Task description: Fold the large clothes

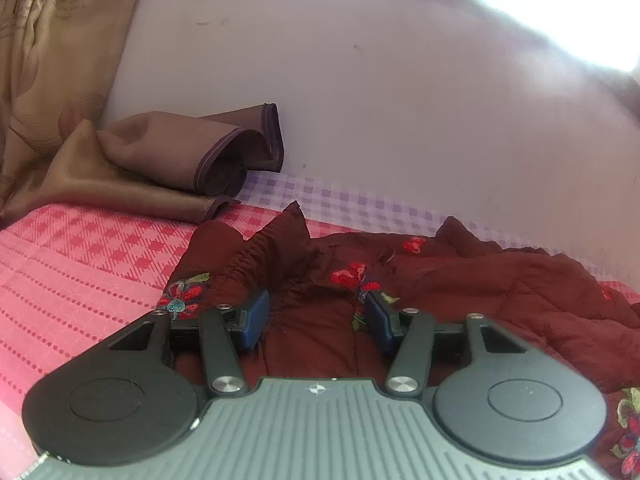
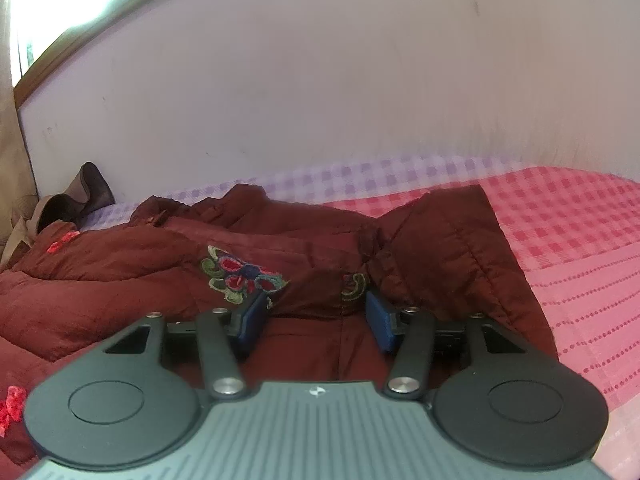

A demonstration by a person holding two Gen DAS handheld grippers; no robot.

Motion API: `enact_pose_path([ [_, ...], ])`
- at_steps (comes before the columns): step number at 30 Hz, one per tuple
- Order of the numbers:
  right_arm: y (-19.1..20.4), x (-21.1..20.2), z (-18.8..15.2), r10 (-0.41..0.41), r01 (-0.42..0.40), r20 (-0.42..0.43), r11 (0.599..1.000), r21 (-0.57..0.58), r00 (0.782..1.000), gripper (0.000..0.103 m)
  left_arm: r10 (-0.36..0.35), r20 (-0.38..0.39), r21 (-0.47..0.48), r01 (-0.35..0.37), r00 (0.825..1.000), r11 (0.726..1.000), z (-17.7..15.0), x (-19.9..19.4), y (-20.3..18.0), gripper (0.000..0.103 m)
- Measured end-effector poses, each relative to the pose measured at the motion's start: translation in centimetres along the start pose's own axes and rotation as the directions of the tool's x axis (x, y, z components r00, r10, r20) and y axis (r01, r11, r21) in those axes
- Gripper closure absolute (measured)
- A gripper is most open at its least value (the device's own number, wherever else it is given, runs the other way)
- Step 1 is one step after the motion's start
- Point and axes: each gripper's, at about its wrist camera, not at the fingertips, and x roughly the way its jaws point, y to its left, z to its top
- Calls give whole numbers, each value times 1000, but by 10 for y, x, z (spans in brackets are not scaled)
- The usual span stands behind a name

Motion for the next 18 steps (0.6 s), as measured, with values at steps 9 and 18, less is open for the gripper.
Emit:
enact_pose_path([
  [9, 5, -5, -2, -34, 35, 33, 999, -21, 999, 45, 5, 10, 13, -5, 1000, 1000, 0, -3, -2, 48],
  [18, 13, -9, -3, -116, 120, 67, 990, -69, 991, 36, 9, 17, 36, -10, 1000, 999, 0, -6, -2, 48],
])
